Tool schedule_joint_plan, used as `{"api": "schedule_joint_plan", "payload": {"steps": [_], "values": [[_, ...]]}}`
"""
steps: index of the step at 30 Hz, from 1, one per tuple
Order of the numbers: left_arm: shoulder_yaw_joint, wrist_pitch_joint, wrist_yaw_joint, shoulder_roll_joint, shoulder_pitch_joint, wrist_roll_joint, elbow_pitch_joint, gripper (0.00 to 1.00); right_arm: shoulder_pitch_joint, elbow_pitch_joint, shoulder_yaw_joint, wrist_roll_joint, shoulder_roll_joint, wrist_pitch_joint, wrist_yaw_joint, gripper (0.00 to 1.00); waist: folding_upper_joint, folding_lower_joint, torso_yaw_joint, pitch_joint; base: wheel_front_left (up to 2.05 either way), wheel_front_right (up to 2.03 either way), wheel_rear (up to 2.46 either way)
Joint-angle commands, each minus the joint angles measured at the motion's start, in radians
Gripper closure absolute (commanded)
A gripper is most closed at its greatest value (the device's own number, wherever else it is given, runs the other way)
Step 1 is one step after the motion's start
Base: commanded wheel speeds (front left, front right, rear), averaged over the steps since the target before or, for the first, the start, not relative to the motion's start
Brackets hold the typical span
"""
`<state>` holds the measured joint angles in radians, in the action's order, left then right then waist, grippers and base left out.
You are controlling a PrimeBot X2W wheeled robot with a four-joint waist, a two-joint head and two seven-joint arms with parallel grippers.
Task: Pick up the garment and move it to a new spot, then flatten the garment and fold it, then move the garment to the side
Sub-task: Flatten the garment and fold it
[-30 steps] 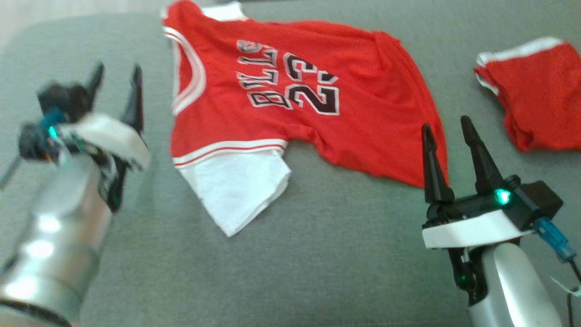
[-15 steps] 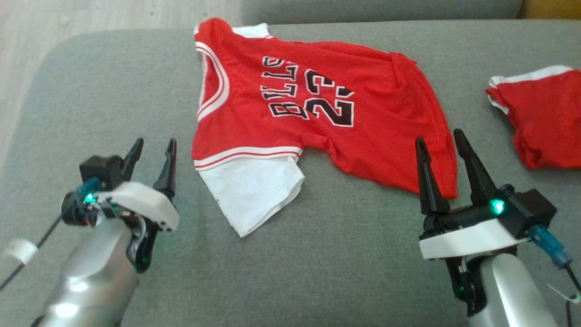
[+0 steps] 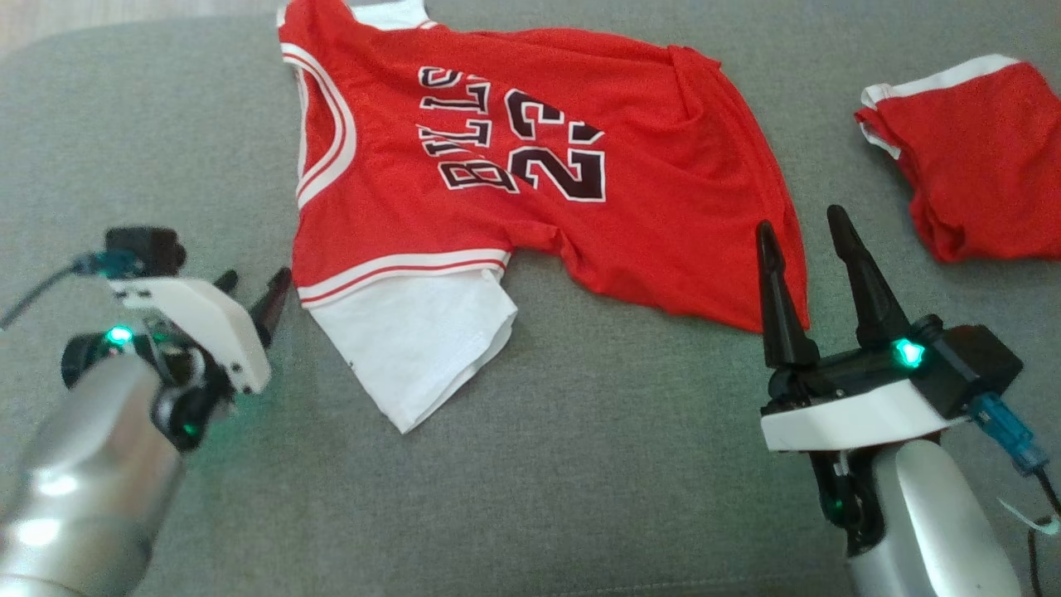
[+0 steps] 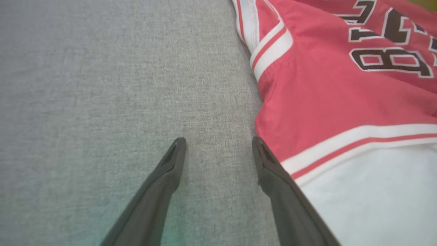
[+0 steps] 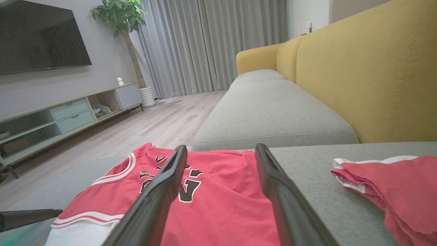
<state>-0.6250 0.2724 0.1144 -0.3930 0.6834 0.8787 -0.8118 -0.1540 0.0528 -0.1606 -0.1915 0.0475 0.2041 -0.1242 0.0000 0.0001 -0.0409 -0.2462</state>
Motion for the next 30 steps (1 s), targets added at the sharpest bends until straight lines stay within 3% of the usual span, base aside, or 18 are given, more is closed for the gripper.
{"api": "schedule_joint_plan", "payload": {"steps": [1,16,30], "values": [[0.042,0.019,0.004,-0.056,0.076,0.020,0.015,0.00,-0.031,-0.027,-0.030,-0.007,0.003,0.011,-0.007,0.00,0.0000,-0.0001,-0.012,-0.014,0.00,0.00,0.00],[0.034,0.291,0.002,-0.091,0.188,0.082,-0.081,0.00,-0.066,0.013,-0.044,-0.024,0.003,0.040,-0.007,0.00,0.0000,-0.0001,-0.071,-0.057,0.00,0.00,0.00],[0.048,0.275,0.007,-0.089,0.219,0.109,-0.047,0.00,-0.065,0.041,-0.035,-0.028,0.003,0.051,-0.007,0.00,0.0000,-0.0001,-0.069,-0.029,0.00,0.00,0.00]]}}
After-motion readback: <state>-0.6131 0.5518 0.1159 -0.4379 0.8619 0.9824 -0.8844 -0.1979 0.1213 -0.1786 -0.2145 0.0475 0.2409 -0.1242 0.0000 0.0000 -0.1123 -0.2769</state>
